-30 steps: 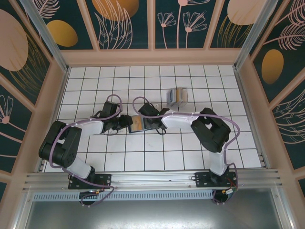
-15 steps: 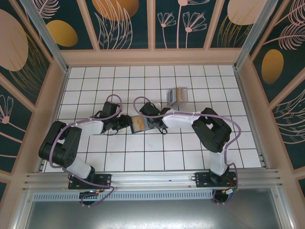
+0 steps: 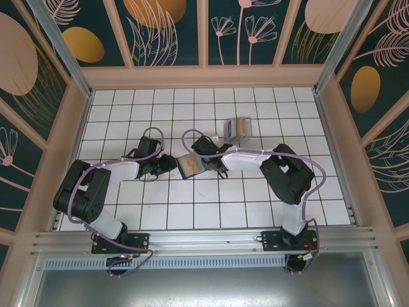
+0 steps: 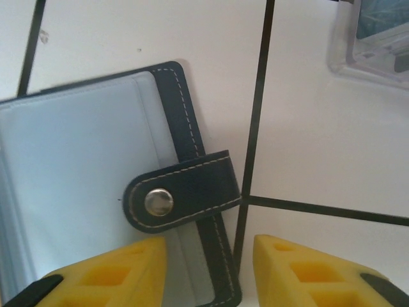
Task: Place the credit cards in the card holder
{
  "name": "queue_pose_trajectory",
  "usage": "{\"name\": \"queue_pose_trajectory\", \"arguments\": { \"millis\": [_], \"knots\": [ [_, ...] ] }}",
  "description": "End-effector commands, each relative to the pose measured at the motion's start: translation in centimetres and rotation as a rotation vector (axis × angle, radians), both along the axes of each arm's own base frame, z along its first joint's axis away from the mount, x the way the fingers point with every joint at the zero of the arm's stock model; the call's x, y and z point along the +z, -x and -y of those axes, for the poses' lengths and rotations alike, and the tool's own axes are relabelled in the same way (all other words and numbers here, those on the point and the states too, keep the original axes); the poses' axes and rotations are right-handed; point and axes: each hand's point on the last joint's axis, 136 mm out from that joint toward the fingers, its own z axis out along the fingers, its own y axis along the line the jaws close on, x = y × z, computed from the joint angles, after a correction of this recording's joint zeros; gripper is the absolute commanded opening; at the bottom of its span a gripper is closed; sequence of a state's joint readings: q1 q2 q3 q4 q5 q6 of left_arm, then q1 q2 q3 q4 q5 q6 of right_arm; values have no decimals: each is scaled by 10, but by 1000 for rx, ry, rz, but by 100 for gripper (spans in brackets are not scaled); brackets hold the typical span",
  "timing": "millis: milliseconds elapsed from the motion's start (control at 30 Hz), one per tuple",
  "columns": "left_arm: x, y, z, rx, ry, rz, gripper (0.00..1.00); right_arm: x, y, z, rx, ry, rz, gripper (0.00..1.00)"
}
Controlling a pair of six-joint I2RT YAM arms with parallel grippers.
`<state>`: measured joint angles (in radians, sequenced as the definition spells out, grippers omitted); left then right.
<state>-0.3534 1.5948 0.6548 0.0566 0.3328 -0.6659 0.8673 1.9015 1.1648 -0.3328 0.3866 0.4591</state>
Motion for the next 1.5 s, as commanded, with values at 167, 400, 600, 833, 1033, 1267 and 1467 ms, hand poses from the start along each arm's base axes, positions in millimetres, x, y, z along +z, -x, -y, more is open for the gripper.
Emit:
{"name": "queue_pose_trajectory", "arguments": {
  "millis": [167, 400, 600, 833, 1033, 1267, 1467],
  "knots": [
    [-4, -2, 5, -19, 12, -14, 34, 21, -16, 2, 38, -12, 68, 32],
    [-1, -5, 4, -17, 2, -6, 34, 40, -25, 7, 29, -51, 86, 38],
    [3, -7, 6, -20, 11, 6, 35, 66, -27, 10, 66, -197, 97, 39],
    [4, -8, 8, -24, 21, 3, 35, 43, 8, -22, 208, -400, -89, 45],
    [4, -10, 9, -27, 23, 6, 35, 14, 19, -22, 192, -382, -143, 51],
    [0, -12, 10, -32, 22, -5, 35, 2, 21, -31, 206, -400, -187, 49],
    [0, -12, 11, -27, 26, -3, 35, -14, 25, -37, 214, -408, -233, 47]
  ]
}}
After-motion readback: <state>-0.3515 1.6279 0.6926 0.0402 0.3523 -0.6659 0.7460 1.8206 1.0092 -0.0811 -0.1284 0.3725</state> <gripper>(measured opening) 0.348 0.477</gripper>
